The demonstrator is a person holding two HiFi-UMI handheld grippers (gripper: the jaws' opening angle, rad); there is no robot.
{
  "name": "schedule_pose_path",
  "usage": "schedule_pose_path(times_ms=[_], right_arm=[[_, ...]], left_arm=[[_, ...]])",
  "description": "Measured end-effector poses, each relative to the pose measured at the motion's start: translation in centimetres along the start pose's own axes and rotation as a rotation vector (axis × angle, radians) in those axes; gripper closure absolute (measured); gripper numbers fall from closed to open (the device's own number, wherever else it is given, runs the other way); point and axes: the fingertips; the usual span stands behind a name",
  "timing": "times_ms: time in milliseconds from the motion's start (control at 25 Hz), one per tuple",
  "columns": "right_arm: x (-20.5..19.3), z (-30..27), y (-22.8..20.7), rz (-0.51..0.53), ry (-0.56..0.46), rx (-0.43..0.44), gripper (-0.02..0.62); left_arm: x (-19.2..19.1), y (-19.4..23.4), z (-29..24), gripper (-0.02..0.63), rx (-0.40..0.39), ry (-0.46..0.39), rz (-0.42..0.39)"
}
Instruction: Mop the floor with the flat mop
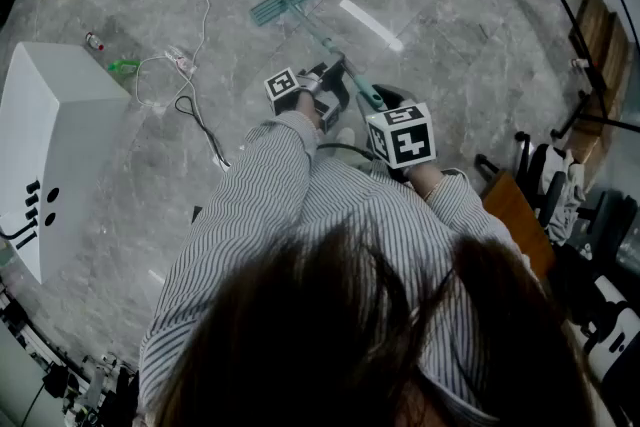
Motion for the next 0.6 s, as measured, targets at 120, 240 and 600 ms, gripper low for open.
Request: schedule_pose_path(times_ms=[120, 240, 600], right_arm=[[-0.2, 0.0, 0.0, 0.015, -0.001, 0.011, 0.479], [-0.1, -0.1, 0.0, 0.020, -0.003, 0.014, 0.478], [-0.9, -0.1, -1.1, 0.043, 0.002, 0.020, 0.479]], left_arm=[[-0.2, 0.0, 0.2, 0.460, -0.020, -0.027, 0.029], [-0.4, 0.0, 0.0, 0.460, -0.031, -0.032, 0.044], [-1.9, 0.8, -1.7, 0.433, 0.027, 0.018, 0.005]])
Point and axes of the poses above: the fingertips, and each gripper's own axes: z backward along the fingers, y to its left, x out of its top, and after that the axes turned 13 degrees about -x, right-handed
